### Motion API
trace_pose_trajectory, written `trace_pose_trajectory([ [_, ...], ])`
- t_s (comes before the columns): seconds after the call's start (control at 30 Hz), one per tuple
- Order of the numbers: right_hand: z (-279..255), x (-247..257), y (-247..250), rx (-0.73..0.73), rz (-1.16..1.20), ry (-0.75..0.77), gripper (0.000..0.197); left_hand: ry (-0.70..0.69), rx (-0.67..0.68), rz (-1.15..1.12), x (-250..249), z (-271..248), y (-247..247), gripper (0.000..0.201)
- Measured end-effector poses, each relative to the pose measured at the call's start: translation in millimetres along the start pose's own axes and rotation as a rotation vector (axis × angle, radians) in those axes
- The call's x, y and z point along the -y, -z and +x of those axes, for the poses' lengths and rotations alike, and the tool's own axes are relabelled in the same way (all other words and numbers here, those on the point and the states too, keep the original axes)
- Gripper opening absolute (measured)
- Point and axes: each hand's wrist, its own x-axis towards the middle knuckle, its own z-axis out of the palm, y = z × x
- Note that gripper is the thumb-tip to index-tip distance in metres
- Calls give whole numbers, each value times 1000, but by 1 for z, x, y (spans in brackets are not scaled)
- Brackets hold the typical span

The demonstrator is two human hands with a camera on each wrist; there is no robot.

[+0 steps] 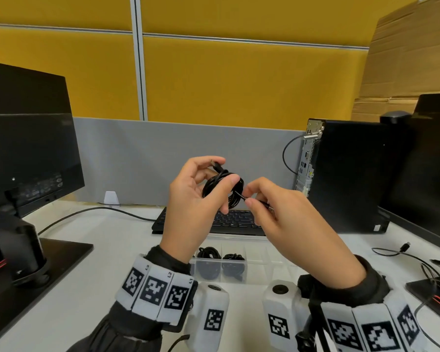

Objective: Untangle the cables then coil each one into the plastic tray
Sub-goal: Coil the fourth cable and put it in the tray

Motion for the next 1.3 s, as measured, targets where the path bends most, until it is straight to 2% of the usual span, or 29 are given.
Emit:
trace_pose_trajectory([
  [0.2, 2, -2, 1, 154, 219, -78, 24, -179, 36, 342, 7, -4, 1, 27],
  [0.43, 5, -11, -4, 236, 393, -178, 13, -178, 147, 377, 13, -5, 0, 26],
  [0.5, 5, -8, -7, 202, 458, -213, 14, -150, 175, 348, 14, -5, 0, 23],
  [0.57, 7, -5, -13, 95, 477, -224, 17, -135, 204, 314, 14, -4, 0, 22],
  [0.67, 9, -3, -21, -99, 432, -173, 22, -118, 260, 261, 13, -5, 0, 26],
  [0.77, 10, -3, -21, -167, 482, -135, 18, -119, 263, 270, 12, -5, 1, 27],
  [0.9, 10, -4, -11, -67, 645, -110, 21, -117, 219, 214, 13, -4, 2, 24],
  [1.07, 7, -10, 4, 120, 802, -132, 25, -110, 237, 159, 9, -4, 2, 22],
  [1.13, 7, -13, 6, 125, 652, -104, 25, -96, 229, 186, 11, -4, 3, 22],
  [1.17, 6, -16, 7, 97, 439, -55, 26, -87, 218, 205, 14, -3, 3, 20],
  [1.23, 3, -22, 11, -73, -136, 55, 28, -47, 198, 216, 16, -2, 3, 17],
  [1.27, 1, -23, 12, -197, -330, 96, 28, -22, 196, 192, 16, -2, 3, 16],
  [1.3, 1, -24, 13, -309, -424, 117, 26, 0, 204, 156, 15, -1, 3, 15],
])
